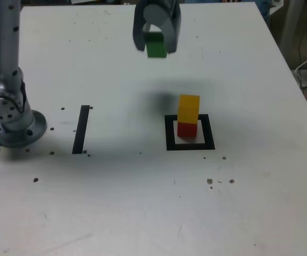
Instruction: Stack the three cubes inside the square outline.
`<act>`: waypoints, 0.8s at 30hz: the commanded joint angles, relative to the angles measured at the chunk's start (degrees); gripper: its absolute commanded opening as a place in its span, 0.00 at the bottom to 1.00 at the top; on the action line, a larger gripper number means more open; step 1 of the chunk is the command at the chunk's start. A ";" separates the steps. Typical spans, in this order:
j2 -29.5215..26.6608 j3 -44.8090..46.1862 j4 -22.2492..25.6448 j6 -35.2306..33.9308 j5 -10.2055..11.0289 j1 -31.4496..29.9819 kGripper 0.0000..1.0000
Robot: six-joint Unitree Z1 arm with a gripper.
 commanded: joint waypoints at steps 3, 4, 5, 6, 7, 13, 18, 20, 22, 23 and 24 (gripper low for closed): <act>-0.80 -0.78 2.04 -4.52 -1.30 -4.73 0.15; -0.92 -0.94 2.41 -5.61 -1.66 -5.76 0.16; -1.04 -1.10 2.76 -6.65 -2.02 -6.71 0.16; -1.15 -1.23 3.06 -7.61 -2.42 -7.54 0.16; -1.21 -1.35 3.29 -8.48 -2.85 -8.28 0.16; -0.72 -2.46 3.68 -12.25 -4.68 -11.50 0.16; 1.23 -5.38 4.70 -15.02 -4.85 -14.21 0.16; 2.20 -6.65 5.21 -16.17 -4.91 -15.11 0.16; 2.99 -7.51 5.45 -17.47 -5.07 -15.84 0.16; 3.32 -7.83 5.47 -18.09 -5.20 -16.13 0.16; 3.61 -8.07 5.45 -18.69 -5.35 -16.36 0.16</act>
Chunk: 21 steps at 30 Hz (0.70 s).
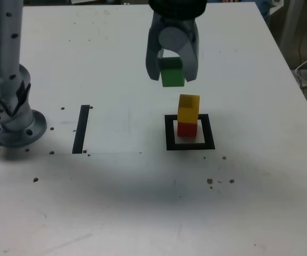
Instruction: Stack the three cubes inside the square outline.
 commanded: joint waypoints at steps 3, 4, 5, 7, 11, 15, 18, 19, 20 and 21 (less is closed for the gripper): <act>1.33 -1.18 0.23 -1.92 -0.74 -0.85 0.16; 1.62 -1.42 0.22 -2.22 -0.87 -1.00 0.16; 1.92 -1.67 0.22 -2.48 -0.96 -1.13 0.16; 2.57 -2.18 0.21 -2.84 -1.05 -1.31 0.16; 4.08 -3.43 0.16 -3.19 -0.95 -1.52 0.16; 5.68 -4.94 0.12 -3.25 -0.81 -1.61 0.16; 6.13 -5.30 0.12 -3.25 -0.83 -1.61 0.18; 6.17 -5.30 0.15 -3.25 -0.90 -1.61 0.18; 6.21 -5.30 0.18 -3.25 -0.99 -1.61 0.19; 6.23 -5.29 0.20 -3.25 -1.10 -1.61 0.19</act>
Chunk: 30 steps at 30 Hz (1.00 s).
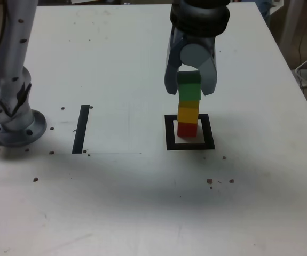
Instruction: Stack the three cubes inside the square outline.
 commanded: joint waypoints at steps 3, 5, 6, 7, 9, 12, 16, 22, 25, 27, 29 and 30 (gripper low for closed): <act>0.30 -0.22 0.27 -0.09 -0.50 -0.08 0.19; 0.41 -0.21 0.25 -0.09 -0.54 -0.08 0.19; 0.46 -0.17 0.24 -0.09 -0.54 -0.08 0.20; 0.51 -0.13 0.24 -0.09 -0.51 -0.08 0.20; 0.66 -0.06 0.23 -0.09 -0.47 -0.08 0.22; 0.93 0.01 0.22 -0.08 -0.54 -0.08 0.27; 1.41 0.02 0.08 0.13 -0.81 0.07 0.43; 1.94 0.02 -0.14 0.73 -0.89 0.59 0.59; 1.97 0.03 -0.19 0.84 -0.76 0.78 0.64; 1.93 0.03 -0.23 1.00 -0.71 1.04 0.69; 1.87 0.14 -0.18 1.20 -0.66 1.36 0.73; 1.83 0.23 -0.11 1.31 -0.61 1.52 0.75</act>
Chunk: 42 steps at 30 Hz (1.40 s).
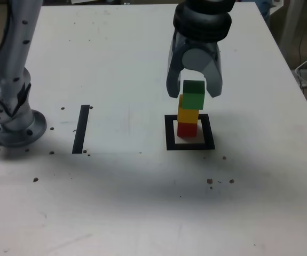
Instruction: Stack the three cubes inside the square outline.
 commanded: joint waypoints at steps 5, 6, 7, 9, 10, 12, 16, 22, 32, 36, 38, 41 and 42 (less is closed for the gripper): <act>-0.18 1.03 0.56 0.51 0.54 0.80 0.88; -0.28 1.20 0.63 0.53 0.59 0.82 0.91; -0.41 1.34 0.63 0.60 0.58 0.84 0.94; -0.78 1.52 0.42 0.93 0.51 0.84 0.98; -0.98 1.54 0.24 1.18 0.46 0.84 0.99; -1.45 1.43 -0.18 1.76 0.34 0.84 0.99; -2.46 1.07 -0.68 2.49 0.26 0.84 0.99; -3.78 1.19 -0.46 2.53 -0.14 0.84 0.99; -8.93 4.36 0.05 2.53 0.30 0.84 0.99; -12.54 7.62 0.72 2.59 0.55 0.88 0.99; -14.35 9.77 0.81 2.62 0.53 1.06 0.99; -17.38 13.62 0.63 2.67 0.51 1.70 1.00; -18.46 15.03 0.51 2.75 0.48 2.05 1.00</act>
